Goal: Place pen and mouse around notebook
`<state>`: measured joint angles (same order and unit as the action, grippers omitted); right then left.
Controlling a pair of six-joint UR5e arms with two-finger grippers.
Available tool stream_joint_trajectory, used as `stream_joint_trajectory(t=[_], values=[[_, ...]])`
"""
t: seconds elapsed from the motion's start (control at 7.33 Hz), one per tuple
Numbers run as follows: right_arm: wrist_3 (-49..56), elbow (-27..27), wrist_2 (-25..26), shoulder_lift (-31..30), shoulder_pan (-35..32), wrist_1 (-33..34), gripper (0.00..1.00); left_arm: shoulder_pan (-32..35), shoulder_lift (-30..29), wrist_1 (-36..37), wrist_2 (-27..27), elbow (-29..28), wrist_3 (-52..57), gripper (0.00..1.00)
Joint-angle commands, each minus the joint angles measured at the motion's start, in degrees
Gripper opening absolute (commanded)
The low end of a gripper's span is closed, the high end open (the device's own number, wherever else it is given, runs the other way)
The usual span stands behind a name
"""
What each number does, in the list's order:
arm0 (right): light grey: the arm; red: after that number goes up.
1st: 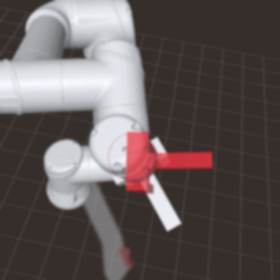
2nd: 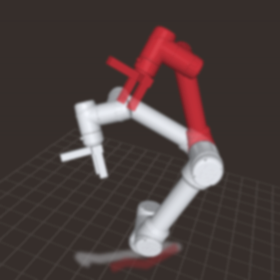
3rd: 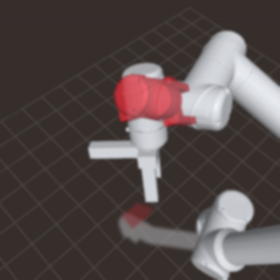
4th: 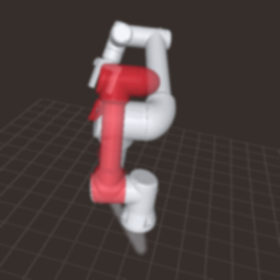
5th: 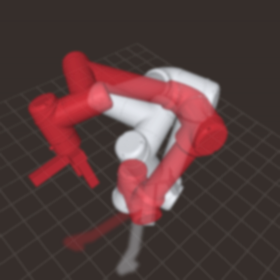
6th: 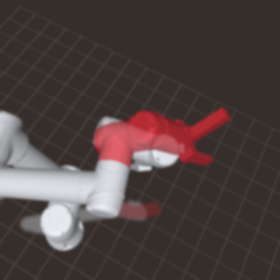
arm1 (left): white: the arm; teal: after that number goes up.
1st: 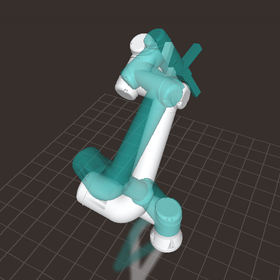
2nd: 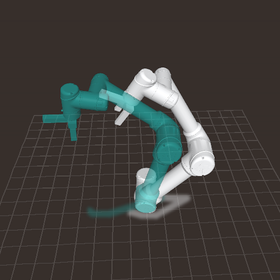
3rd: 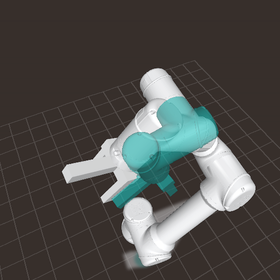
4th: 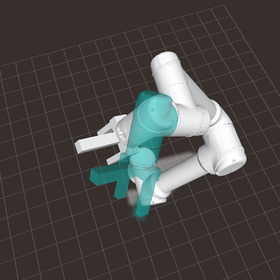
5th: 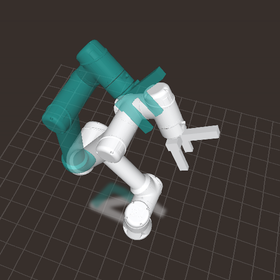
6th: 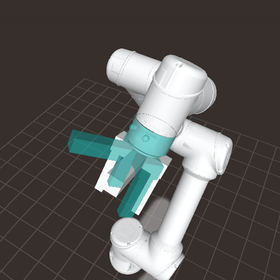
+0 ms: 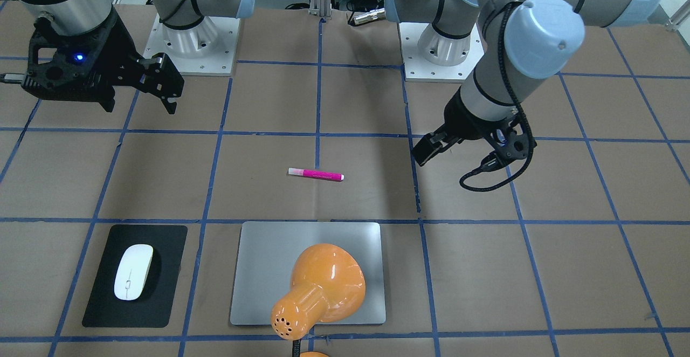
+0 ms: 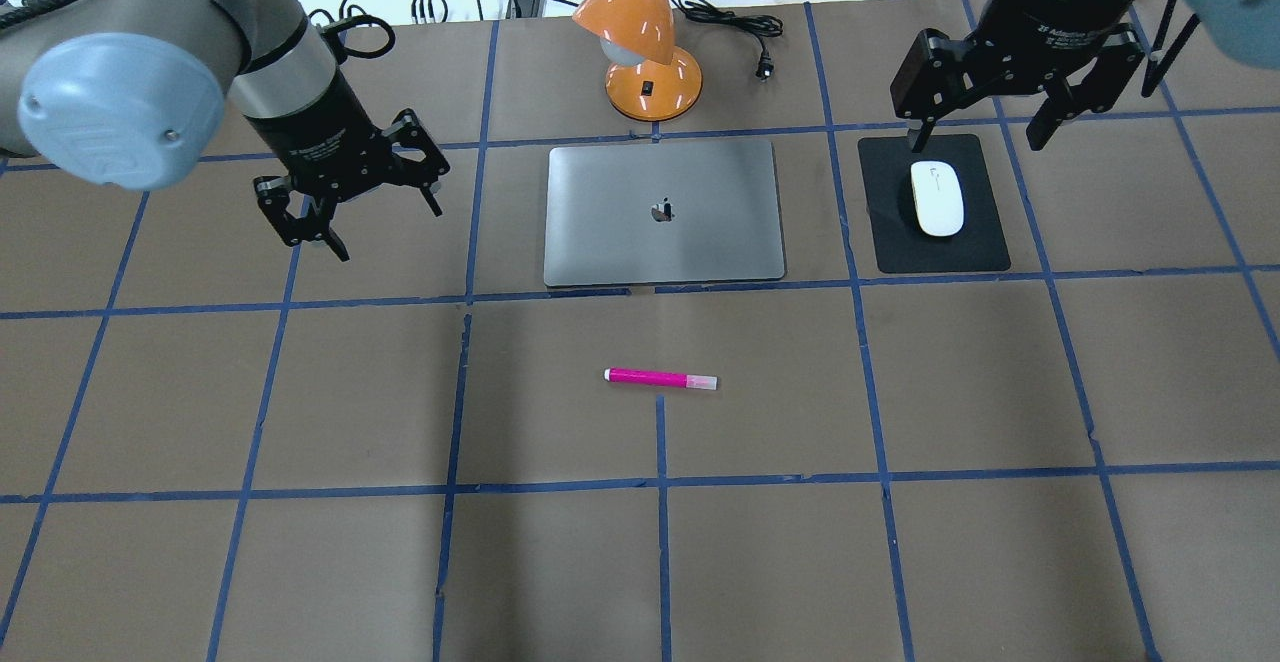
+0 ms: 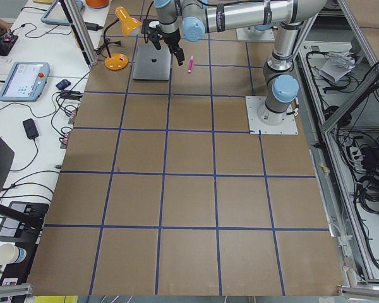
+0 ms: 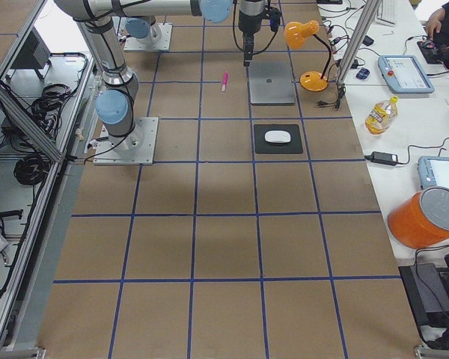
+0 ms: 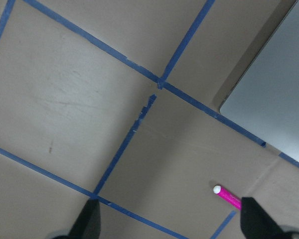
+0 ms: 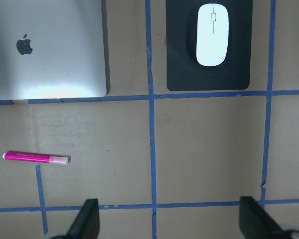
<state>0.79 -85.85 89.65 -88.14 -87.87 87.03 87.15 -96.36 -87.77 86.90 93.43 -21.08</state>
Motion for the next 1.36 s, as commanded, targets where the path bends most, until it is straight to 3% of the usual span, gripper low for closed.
stream_joint_trajectory(t=[0.0, 0.41, 1.23], values=[[0.0, -0.2, 0.0, -0.1, 0.0, 0.2, 1.00, -1.1, 1.8, -0.6, 3.4, -0.7, 8.7, 1.00], [0.0, -0.5, 0.0, -0.2, 0.0, 0.4, 1.00, -0.4, 2.5, -0.6, 3.2, -2.8, 16.8, 1.00], [0.0, -0.2, 0.0, 0.2, 0.1, 0.5, 1.00, -0.4, 4.3, -0.6, 2.7, -4.8, 22.5, 1.00]])
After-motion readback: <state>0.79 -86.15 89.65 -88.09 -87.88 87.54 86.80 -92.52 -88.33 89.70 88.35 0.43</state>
